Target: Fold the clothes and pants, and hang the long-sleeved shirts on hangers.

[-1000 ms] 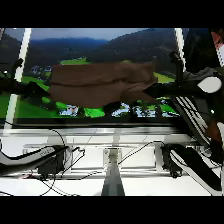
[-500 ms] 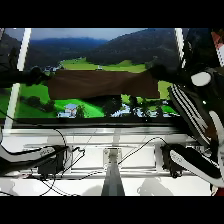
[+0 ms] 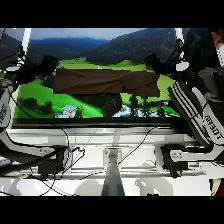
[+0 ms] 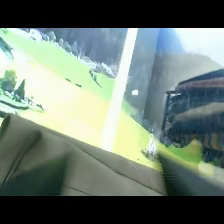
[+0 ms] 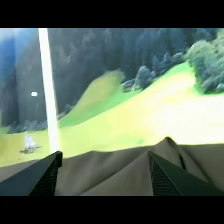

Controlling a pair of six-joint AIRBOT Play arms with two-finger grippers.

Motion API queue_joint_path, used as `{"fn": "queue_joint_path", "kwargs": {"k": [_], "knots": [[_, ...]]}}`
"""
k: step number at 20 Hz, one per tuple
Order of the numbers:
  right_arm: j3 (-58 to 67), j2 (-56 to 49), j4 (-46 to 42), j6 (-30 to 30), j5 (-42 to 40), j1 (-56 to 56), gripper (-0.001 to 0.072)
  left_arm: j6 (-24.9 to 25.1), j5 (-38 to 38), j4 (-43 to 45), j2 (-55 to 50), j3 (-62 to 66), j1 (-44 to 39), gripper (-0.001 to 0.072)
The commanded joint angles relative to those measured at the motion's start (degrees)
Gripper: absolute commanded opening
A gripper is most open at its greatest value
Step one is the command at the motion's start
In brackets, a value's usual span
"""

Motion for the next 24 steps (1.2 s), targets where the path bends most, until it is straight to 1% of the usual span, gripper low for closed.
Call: {"fn": "queue_joint_path", "kwargs": {"k": [1, 2, 3, 4, 6, 7, 8, 9, 10, 12, 13, 14, 15, 16, 17, 18, 19, 20, 22, 23, 24], "knots": [[1.1, -1.2, -7.7, 0.0, 1.6, -0.2, 0.0602, 3.5, -4.4, -2.4, -0.6, 0.0, 2.4, 0.0707], [1.1, -1.0, -10.2, 0.0, 3.3, -0.3, 0.0602, 3.5, -7.2, -0.8, -0.6, 0.1, 4.4, 0.0706], [1.0, -1.0, -11.8, 0.0, 4.9, -0.6, 0.0602, 3.5, -9.2, 2.6, -0.6, 0.2, 6.3, 0.0692], [1.0, -1.0, -12.8, 0.0, 6.4, -0.7, 0.0602, 2.4, -11.2, 7.8, -0.6, 0.6, 8.2, 0.0685], [1.0, -1.0, -13.9, 0.0, 7.8, -0.7, 0.0601, -2.5, -14.8, 20.7, -0.7, 1.8, 10.5, 0.0684], [1.0, -1.0, -13.9, 0.0, 7.8, -0.7, 0.0601, -3.5, -16.4, 25.9, -0.7, 2.0, 10.6, 0.0684], [1.0, -1.0, -13.8, 0.0, 7.8, -0.7, 0.06, -3.4, -18.4, 30.1, -0.8, 2.0, 10.2, 0.0684], [1.0, -1.0, -13.8, 0.0, 7.7, -0.7, 0.0599, -3.1, -20.0, 32.5, -1.1, 2.0, 9.6, 0.0684], [1.0, -1.0, -13.7, 0.1, 7.8, -0.7, 0.0593, -2.7, -21.1, 33.2, -1.6, 1.9, 8.9, 0.0684], [1.0, -1.0, -13.7, 0.2, 8.9, -0.7, 0.0592, -2.7, -21.3, 31.8, -2.8, 2.0, 7.0, 0.0683], [1.1, -1.0, -13.7, -0.2, 9.7, -0.6, 0.059, -2.5, -20.8, 30.9, -3.5, 1.9, 5.8, 0.0658], [1.1, -1.0, -13.7, -2.3, 10.7, -0.5, 0.0551, -1.3, -20.1, 30.4, -4.2, 1.9, 4.4, 0.0586], [1.1, -1.0, -13.8, -5.3, 11.2, 0.0, 0.0545, 0.2, -19.1, 30.1, -4.7, 1.9, 3.2, 0.0539], [1.1, -0.9, -13.8, -7.2, 11.4, 0.8, 0.0546, 0.3, -17.4, 30.1, -5.0, 1.9, 1.9, 0.051], [1.6, -0.8, -14.1, -7.4, 11.8, 1.6, 0.0545, 0.3, -15.6, 30.1, -5.0, 2.0, 0.7, 0.0358], [2.4, -0.8, -14.1, -7.4, 12.0, 2.7, 0.0542, 0.3, -15.1, 30.1, -5.0, 2.6, -0.1, 0.0142], [3.5, -0.8, -14.2, -7.4, 12.0, 3.9, 0.0495, 0.2, -15.5, 30.1, -4.9, 3.7, -0.6, 0.001], [4.9, -0.8, -14.3, -7.5, 11.8, 5.3, 0.042, 0.3, -16.6, 30.1, -4.4, 5.2, -0.6, 0.001], [7.7, -0.8, -15.3, -7.6, 10.9, 8.4, 0.0307, 0.3, -20.6, 32.9, -1.9, 9.3, -0.6, 0.0009], [8.8, -0.9, -16.0, -7.6, 9.8, 10.1, 0.0305, 0.3, -23.1, 35.6, 0.3, 11.6, -0.6, 0.0009], [9.7, -1.0, -16.4, -7.6, 8.6, 11.9, 0.0194, 0.3, -26.1, 37.8, 2.7, 13.6, -0.6, 0.0009]]}}
